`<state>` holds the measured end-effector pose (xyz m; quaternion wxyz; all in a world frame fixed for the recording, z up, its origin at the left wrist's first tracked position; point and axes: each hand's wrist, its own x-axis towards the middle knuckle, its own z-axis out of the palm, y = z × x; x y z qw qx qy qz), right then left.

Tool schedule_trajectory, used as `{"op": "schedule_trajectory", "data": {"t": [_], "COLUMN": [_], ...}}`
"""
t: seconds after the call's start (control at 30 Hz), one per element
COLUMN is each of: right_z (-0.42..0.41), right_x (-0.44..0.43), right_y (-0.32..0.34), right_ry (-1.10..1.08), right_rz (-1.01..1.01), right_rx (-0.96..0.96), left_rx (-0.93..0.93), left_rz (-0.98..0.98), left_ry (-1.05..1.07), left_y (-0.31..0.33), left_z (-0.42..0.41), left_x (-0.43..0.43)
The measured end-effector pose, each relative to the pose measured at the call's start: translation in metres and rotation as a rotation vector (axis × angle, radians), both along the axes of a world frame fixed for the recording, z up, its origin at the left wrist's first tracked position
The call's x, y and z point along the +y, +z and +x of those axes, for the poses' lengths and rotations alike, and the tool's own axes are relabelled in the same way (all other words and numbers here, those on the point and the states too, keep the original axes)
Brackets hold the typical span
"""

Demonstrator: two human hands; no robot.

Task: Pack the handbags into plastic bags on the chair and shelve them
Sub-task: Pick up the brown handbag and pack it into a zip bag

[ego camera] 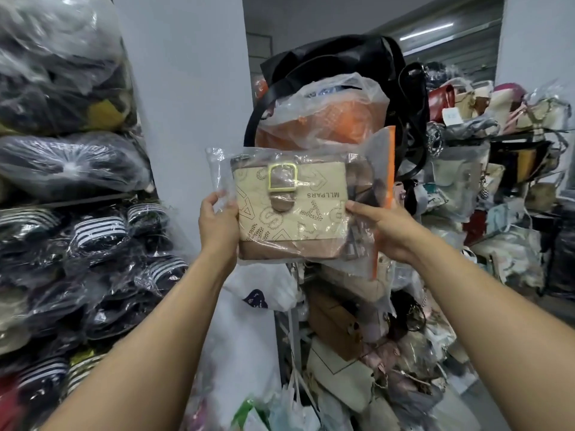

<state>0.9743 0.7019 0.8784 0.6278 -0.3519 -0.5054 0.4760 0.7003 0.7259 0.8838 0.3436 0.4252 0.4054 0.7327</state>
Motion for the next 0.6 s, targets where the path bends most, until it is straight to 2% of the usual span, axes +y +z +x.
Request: {"op": "schedule_trajectory", "data": {"t": [0.23,0.37,0.47,0.6], "right_z": [0.021,0.021,0.015,0.019], "right_x": [-0.01,-0.021,-0.026,-0.023], "right_y": [-0.042,-0.081,-0.099,-0.122], "right_ry": [-0.009,0.03,-0.038,-0.238], "right_rz": [-0.17,-0.226,-0.242,-0.271], "right_rx": [-0.19,-0.186,-0.141,-0.113], "left_rx": [0.088,0.14,0.177,0.268], "left_rz": [-0.113,-0.214,-0.256,-0.302], "left_ry": [-0.068,-0.184,-0.227,-0.253], "left_y": [-0.053,-0.094,-0.116,-0.133], "left_z": [-0.004,-0.008,-0.003,0.013], "left_x": [0.003,0.013,0.016,0.03]}}
